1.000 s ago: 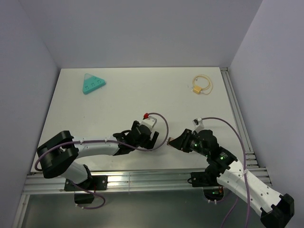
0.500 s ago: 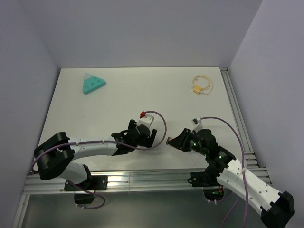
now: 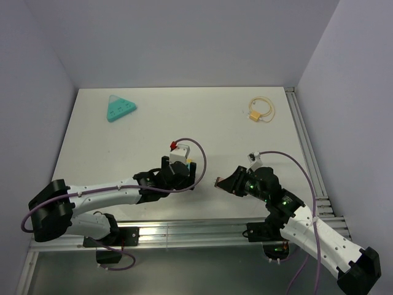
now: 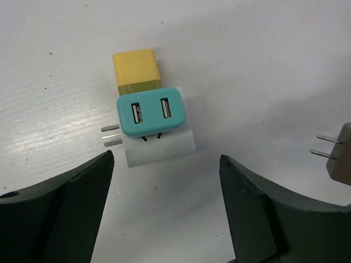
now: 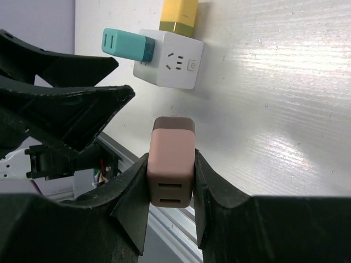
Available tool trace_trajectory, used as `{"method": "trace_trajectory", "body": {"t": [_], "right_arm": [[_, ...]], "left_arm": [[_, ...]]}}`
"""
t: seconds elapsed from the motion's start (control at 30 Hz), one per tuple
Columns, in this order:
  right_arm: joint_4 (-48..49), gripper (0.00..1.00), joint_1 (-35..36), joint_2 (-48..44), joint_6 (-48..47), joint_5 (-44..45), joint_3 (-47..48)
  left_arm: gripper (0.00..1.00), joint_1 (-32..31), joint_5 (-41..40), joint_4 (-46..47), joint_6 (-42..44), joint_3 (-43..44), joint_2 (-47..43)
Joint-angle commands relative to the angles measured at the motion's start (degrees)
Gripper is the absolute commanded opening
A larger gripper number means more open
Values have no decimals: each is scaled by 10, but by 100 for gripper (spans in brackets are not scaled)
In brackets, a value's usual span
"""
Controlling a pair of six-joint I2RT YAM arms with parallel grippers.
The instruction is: Insert the plug
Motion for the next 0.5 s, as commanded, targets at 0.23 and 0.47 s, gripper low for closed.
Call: {"method": "trace_trajectory", "body": {"t": [0.23, 0.47], "right_arm": [[24, 0, -4, -6, -8, 1, 3], [24, 0, -5, -3, -9, 0, 5]], "left_arm": [[80, -8, 4, -2, -25, -2, 18], [82, -8, -25, -8, -37, 15, 47]]}}
